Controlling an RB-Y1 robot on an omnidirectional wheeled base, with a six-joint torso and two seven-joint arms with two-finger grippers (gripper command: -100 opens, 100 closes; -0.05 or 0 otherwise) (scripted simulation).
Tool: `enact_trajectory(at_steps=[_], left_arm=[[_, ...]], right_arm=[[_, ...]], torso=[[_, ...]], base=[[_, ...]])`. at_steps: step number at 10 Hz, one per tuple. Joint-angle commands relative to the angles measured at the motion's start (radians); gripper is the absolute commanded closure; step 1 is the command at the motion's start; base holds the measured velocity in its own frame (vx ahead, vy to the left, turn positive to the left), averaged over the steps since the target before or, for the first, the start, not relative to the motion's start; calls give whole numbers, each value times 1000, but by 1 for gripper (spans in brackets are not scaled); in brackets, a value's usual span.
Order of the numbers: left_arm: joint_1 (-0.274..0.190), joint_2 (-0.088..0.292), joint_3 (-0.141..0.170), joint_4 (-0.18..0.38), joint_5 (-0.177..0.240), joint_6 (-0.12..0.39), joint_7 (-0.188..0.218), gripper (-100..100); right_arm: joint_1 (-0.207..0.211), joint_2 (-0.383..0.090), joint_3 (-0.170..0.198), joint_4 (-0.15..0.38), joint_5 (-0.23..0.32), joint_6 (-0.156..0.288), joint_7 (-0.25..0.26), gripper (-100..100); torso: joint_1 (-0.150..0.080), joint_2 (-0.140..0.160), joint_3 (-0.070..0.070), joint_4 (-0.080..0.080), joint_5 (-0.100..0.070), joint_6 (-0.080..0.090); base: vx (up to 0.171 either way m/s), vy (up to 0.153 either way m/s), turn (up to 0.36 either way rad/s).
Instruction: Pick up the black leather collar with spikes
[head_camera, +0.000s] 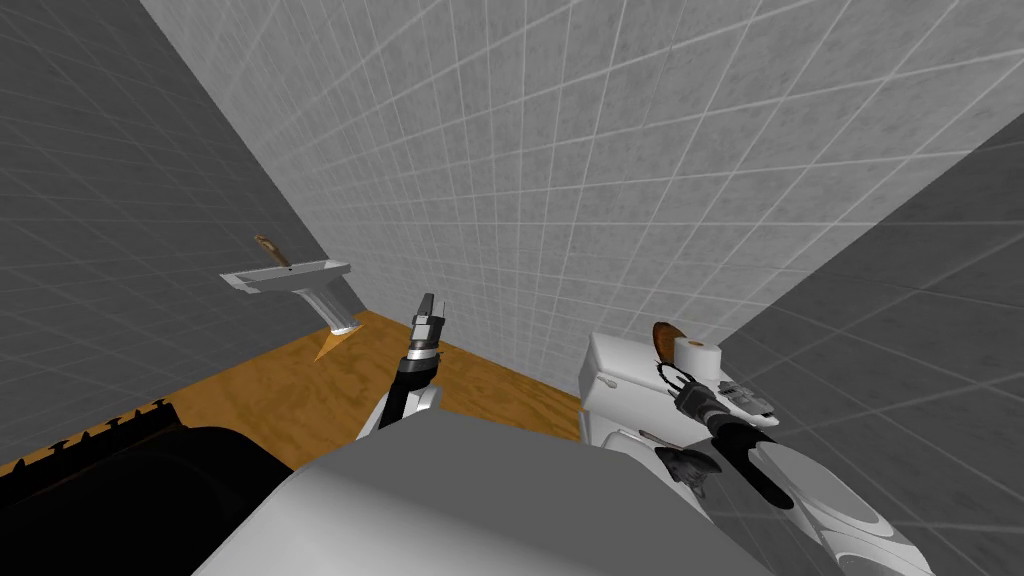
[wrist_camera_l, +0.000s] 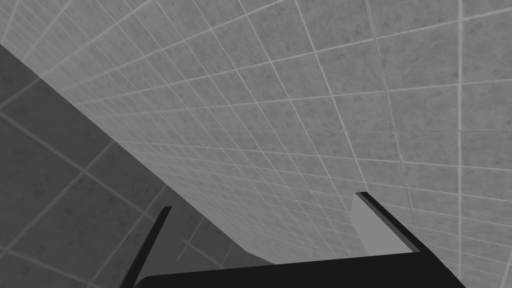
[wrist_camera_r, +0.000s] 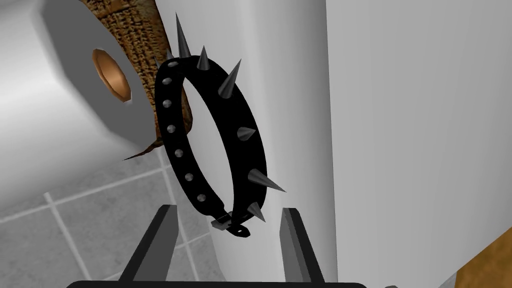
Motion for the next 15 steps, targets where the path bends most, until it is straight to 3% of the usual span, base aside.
enact_trajectory(at_steps=[1,4,5,6,15], left_arm=[[0,0,0,0,0,0,0,0],[0,0,0,0,0,0,0,0],[0,0,0,0,0,0,0,0],[0,0,0,0,0,0,0,0],[0,0,0,0,0,0,0,0]], right_arm=[[0,0,0,0,0,0,0,100],[1,2,1,1,0,-1,-1,100],[1,2,1,1,0,-1,-1,0],[14,-2,9,-30,5,-2,-12,100],[116,23,35,-239,-10,-104,44,100]], torso=[[0,0,0,0,0,0],[1,-1,0,1,2,0],[1,-1,0,1,2,0],[1,-1,0,1,2,0],[2,-8,-4,-1,2,-1]], base=[[-6,5,-4],[0,0,0],[0,0,0],[53,-2,-174],[120,10,-251]])
